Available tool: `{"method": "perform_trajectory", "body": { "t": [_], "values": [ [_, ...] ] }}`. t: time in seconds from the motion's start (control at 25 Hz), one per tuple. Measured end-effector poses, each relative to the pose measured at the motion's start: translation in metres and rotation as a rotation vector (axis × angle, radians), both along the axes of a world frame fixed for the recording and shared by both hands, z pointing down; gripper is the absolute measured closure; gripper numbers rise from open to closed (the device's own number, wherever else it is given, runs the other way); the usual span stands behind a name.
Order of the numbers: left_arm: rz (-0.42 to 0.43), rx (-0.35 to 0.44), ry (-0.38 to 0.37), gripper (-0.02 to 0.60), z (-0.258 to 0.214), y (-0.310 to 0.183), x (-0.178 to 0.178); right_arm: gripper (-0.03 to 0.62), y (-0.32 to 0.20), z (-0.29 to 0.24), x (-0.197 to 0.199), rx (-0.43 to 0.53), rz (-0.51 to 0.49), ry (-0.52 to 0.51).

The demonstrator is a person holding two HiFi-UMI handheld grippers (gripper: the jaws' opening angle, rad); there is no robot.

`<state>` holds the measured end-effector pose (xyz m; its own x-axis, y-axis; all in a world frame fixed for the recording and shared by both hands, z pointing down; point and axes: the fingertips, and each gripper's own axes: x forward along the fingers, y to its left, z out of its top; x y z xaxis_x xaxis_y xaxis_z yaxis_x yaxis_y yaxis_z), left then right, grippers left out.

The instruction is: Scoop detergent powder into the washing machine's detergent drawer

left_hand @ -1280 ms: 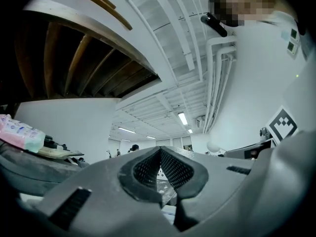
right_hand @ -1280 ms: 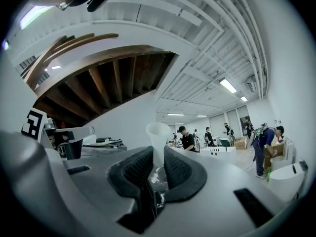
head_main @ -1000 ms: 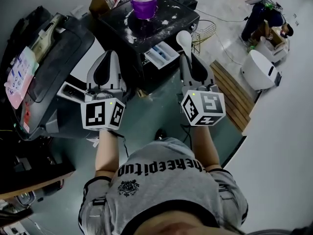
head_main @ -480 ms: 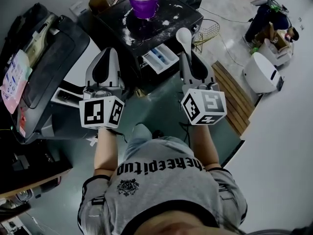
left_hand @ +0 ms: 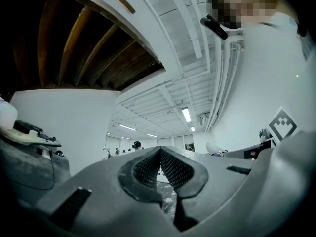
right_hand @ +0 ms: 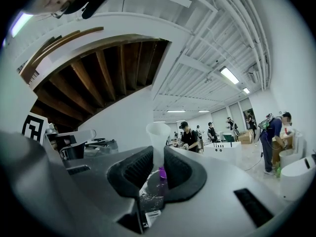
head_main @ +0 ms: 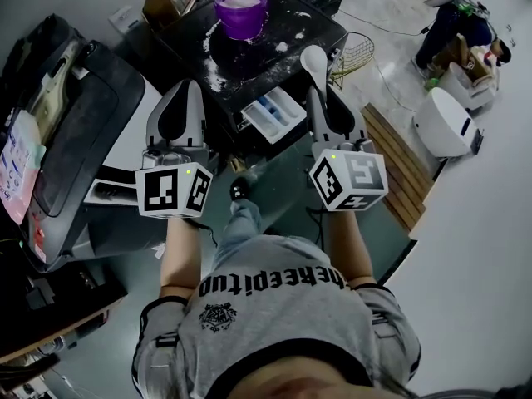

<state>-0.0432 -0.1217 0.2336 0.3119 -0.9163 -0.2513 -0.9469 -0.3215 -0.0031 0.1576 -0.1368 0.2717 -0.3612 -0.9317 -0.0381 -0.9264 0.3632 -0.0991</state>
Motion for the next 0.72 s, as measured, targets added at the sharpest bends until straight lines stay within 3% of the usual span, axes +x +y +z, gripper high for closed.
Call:
{"method": "perform_trajectory", "body": {
  "t": [0.72],
  "values": [
    [0.06, -0.002, -0.003, 0.578, -0.01, -0.159, -0.036, 0.53, -0.145, -0.011, -0.037, -0.009, 0.053, 0.012]
  ]
}}
